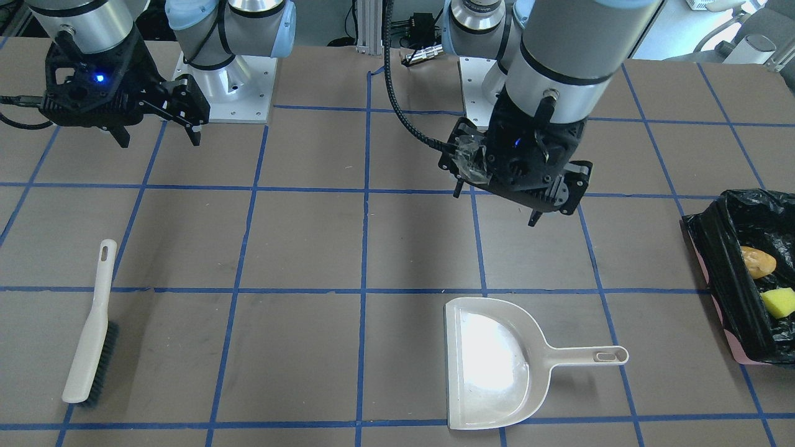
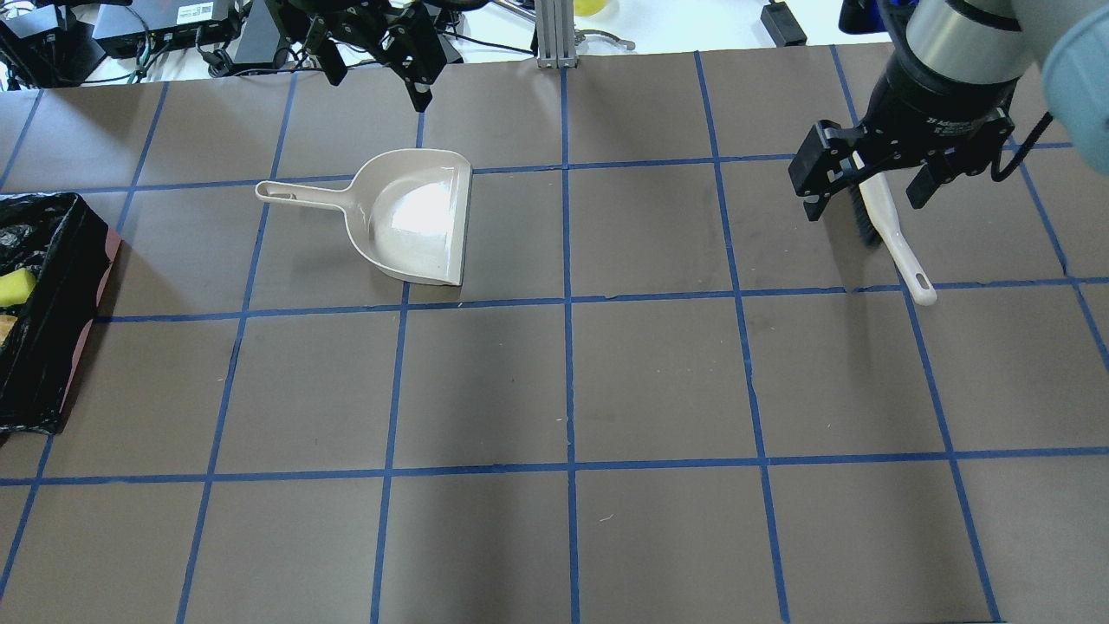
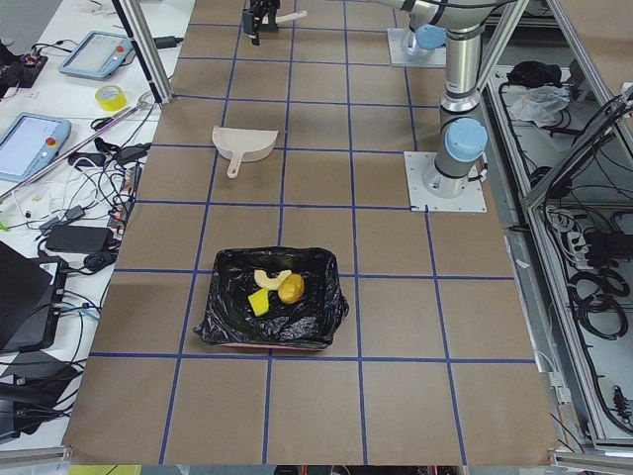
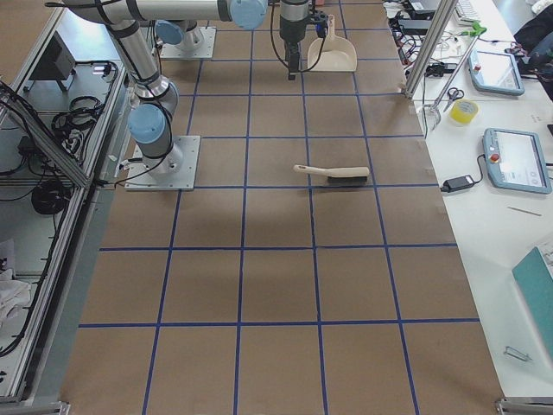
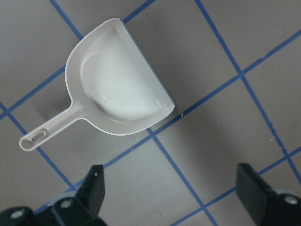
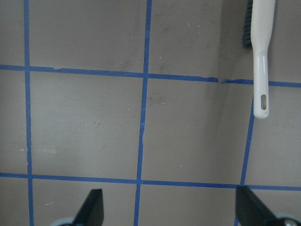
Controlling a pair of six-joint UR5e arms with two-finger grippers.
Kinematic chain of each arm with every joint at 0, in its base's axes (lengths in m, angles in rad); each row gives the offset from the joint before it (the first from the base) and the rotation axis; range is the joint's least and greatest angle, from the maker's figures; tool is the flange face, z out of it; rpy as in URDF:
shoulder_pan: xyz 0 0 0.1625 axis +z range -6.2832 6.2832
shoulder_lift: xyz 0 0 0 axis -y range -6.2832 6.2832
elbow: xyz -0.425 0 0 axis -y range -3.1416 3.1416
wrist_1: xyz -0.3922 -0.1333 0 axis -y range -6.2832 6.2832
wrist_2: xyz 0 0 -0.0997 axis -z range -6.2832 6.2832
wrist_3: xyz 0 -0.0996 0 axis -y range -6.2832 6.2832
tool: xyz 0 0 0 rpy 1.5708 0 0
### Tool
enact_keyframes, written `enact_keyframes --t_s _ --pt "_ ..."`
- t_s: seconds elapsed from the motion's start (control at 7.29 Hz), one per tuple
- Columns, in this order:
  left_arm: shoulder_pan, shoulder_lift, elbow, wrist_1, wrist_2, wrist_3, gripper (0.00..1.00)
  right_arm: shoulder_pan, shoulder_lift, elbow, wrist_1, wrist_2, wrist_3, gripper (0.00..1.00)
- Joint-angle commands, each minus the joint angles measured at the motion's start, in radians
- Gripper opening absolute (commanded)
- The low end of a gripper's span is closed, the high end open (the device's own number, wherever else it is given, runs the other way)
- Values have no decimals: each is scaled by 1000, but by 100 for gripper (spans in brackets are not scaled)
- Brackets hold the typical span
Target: Sweep and dump trash into bin
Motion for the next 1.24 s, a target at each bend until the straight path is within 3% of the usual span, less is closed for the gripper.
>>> enact_keyframes --t_s 0.0,0.27,0.55,1.1 --pt "-11 115 -145 -2 0 -189 100 0 0 0 1 -1 2 100" --pt "-8 255 -324 33 0 -194 100 0 0 0 -1 -1 2 100" --pt "0 326 -509 310 3 -179 100 0 0 0 1 -3 0 100" --pt "9 355 -536 285 -8 -135 100 -6 -2 12 -1 -13 -1 100"
